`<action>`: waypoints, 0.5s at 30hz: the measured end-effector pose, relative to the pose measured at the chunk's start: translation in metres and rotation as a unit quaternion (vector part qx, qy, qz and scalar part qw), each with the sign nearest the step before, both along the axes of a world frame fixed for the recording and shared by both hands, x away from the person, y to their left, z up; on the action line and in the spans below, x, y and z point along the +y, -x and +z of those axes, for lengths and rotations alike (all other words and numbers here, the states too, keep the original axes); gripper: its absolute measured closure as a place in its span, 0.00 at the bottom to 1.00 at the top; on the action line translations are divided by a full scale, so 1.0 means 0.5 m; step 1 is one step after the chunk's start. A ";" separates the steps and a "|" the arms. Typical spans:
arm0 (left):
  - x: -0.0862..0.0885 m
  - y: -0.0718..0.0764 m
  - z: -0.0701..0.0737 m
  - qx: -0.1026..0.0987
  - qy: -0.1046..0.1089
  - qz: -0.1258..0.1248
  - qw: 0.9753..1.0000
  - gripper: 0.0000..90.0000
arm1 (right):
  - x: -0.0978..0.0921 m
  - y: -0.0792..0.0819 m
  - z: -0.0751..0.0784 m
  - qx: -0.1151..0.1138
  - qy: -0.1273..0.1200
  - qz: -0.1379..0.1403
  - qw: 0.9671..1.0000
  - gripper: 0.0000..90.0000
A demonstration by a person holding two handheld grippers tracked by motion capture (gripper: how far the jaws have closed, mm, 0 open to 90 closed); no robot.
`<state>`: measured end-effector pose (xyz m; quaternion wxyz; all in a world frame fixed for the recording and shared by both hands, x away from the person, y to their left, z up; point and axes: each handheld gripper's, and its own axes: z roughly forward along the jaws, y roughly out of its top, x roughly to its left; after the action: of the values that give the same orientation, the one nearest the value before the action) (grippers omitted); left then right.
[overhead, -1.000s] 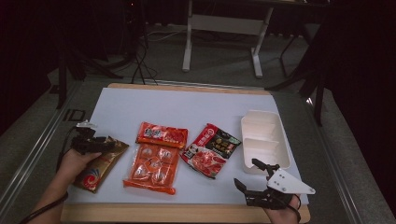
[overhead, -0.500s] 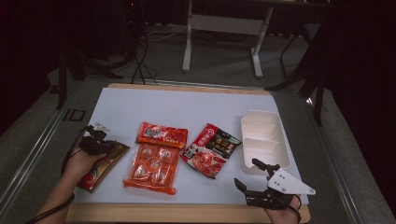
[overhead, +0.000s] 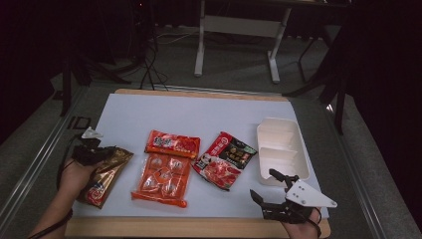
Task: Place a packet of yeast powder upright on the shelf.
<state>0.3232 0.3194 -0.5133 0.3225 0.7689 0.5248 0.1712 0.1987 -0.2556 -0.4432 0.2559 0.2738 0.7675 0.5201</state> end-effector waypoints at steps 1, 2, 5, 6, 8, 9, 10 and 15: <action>0.000 0.000 0.000 0.000 0.000 0.000 1.000 0.99 | 0.000 0.000 0.000 0.000 0.000 0.000 1.000 0.18; 0.006 0.008 0.009 -0.006 0.011 0.002 1.000 0.99 | -0.002 -0.002 0.000 0.003 -0.004 -0.001 1.000 0.18; 0.011 0.021 0.023 -0.013 0.023 0.005 1.000 1.00 | -0.004 -0.003 0.001 0.004 -0.006 -0.005 1.000 0.18; 0.011 0.026 0.028 -0.015 0.024 0.005 1.000 1.00 | -0.005 -0.002 0.002 0.004 -0.008 -0.006 1.000 0.18; 0.012 0.034 0.037 -0.021 0.031 0.004 0.999 1.00 | -0.006 -0.002 0.003 0.001 -0.007 -0.007 1.000 0.18; 0.013 0.038 0.041 -0.024 0.030 0.004 0.999 1.00 | -0.006 -0.002 0.003 0.001 -0.006 -0.007 1.000 0.18; 0.014 0.041 0.045 -0.024 0.038 0.006 0.999 1.00 | -0.006 -0.002 0.003 0.000 -0.006 -0.007 1.000 0.18; 0.018 0.062 0.073 -0.048 0.055 0.005 0.997 1.00 | -0.007 -0.002 0.005 -0.002 -0.005 -0.009 1.000 0.18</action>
<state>0.2922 0.3284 -0.4767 0.3883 0.7383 0.5211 0.1803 0.1998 -0.2590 -0.4409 0.2607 0.2806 0.7620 0.5222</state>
